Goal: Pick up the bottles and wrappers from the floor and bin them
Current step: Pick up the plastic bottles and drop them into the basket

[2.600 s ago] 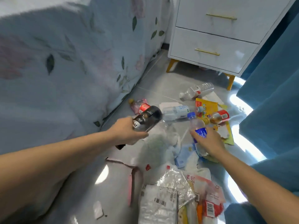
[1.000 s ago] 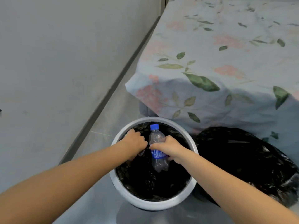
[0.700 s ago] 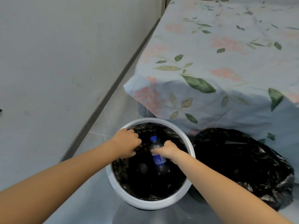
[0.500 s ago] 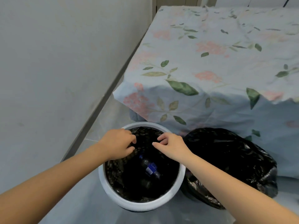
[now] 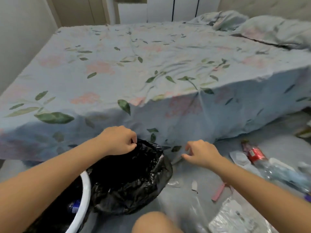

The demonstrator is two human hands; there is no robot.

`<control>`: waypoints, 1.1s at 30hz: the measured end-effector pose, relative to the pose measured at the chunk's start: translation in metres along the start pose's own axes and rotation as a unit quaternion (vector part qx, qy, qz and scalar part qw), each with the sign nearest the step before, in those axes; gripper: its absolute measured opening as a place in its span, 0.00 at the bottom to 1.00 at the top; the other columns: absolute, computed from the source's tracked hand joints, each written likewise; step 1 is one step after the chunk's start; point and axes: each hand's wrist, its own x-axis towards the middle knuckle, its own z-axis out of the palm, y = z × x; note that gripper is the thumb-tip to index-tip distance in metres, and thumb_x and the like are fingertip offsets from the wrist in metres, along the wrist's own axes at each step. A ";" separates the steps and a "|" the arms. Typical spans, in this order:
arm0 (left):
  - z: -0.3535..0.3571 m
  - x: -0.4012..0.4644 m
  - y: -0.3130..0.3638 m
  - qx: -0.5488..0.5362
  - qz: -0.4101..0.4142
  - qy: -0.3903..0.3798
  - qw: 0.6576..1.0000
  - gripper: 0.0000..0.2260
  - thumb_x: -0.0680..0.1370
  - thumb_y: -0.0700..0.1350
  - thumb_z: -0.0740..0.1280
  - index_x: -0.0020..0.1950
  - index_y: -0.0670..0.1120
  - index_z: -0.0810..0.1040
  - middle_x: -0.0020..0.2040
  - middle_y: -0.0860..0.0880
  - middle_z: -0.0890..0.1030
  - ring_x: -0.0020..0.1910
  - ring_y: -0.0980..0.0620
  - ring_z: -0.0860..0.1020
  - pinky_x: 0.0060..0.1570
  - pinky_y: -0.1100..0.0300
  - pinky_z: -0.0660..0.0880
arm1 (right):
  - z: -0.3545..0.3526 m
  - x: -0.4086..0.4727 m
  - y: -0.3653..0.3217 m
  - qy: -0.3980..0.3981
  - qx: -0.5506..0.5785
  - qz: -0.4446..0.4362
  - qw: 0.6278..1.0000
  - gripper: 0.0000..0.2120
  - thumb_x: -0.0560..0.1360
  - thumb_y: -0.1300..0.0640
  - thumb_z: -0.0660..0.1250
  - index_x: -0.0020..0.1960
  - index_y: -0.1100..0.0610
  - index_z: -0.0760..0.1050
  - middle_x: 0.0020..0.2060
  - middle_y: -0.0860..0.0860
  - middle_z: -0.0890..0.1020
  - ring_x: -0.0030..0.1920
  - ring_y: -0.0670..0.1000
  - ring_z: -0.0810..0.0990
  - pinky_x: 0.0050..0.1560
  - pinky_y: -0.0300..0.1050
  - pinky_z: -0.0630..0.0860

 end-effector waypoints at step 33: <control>0.055 0.371 0.377 0.059 0.324 0.033 0.944 0.17 0.74 0.59 0.63 0.55 0.48 0.76 0.53 0.46 0.79 0.52 0.43 0.77 0.44 0.55 0.70 | 0.051 -0.154 0.371 0.024 0.094 0.558 0.824 0.26 0.72 0.41 0.65 0.64 0.55 0.72 0.58 0.54 0.80 0.55 0.55 0.77 0.53 0.46 0.76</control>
